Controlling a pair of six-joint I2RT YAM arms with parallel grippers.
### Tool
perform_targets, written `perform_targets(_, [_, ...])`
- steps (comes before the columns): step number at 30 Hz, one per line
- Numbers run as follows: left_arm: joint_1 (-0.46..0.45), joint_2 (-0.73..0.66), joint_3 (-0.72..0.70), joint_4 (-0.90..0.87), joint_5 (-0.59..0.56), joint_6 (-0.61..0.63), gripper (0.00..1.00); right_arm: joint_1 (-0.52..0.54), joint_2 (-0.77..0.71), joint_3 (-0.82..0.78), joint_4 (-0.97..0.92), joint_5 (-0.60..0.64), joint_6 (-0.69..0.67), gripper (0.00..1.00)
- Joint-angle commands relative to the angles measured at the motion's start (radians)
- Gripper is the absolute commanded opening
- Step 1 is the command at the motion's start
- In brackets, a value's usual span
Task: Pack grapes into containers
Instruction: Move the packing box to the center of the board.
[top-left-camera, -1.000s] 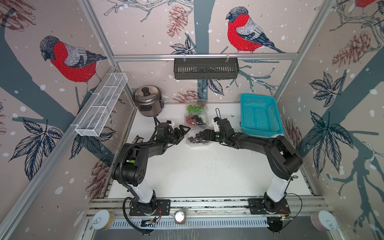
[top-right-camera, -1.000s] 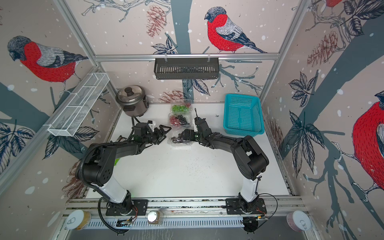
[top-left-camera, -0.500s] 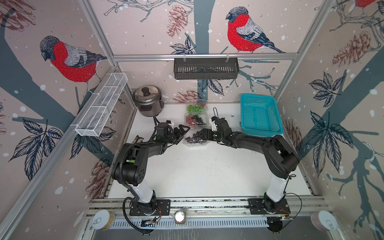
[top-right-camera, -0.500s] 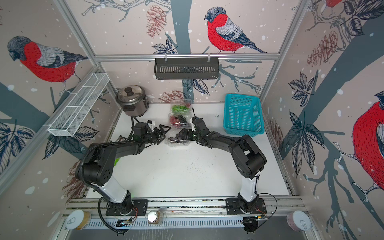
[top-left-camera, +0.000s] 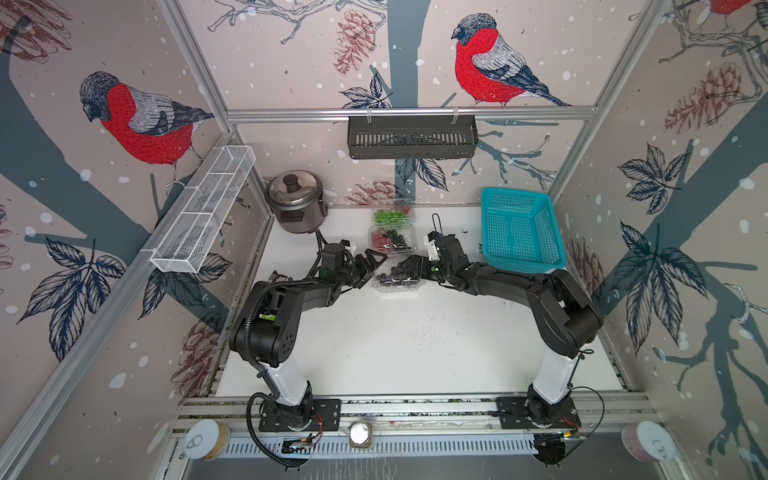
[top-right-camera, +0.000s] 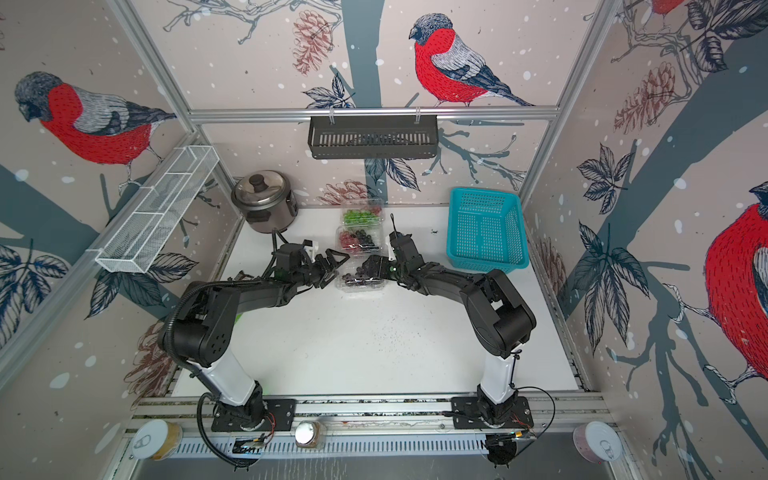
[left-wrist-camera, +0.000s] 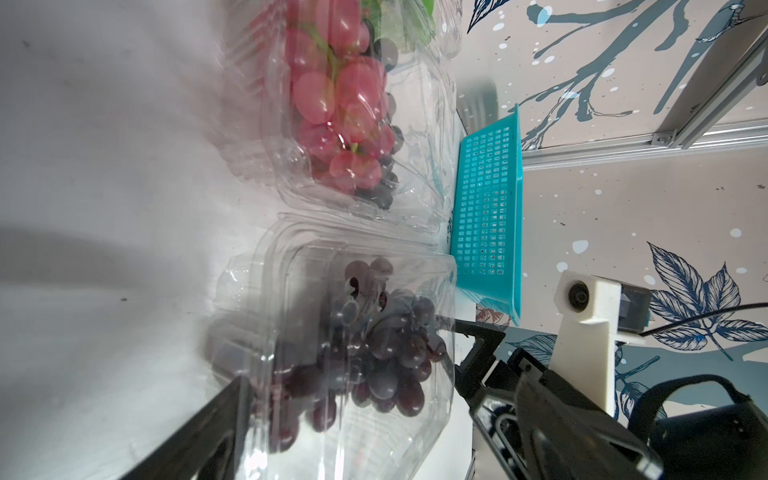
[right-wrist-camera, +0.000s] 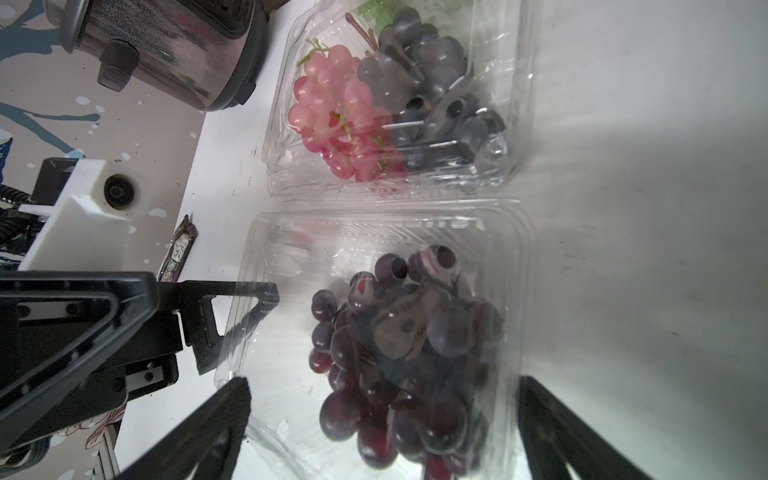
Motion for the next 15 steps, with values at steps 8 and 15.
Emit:
perform_targets(8, [0.016,0.008,0.017,-0.006,-0.005,0.006,0.97,-0.001,-0.01,-0.012,0.049,-0.024,0.003,1.0])
perform_targets(15, [0.026,-0.029,0.045,-0.146,-0.067,0.097,0.97,-0.039,-0.032,-0.034,0.043,-0.027,-0.007,1.0])
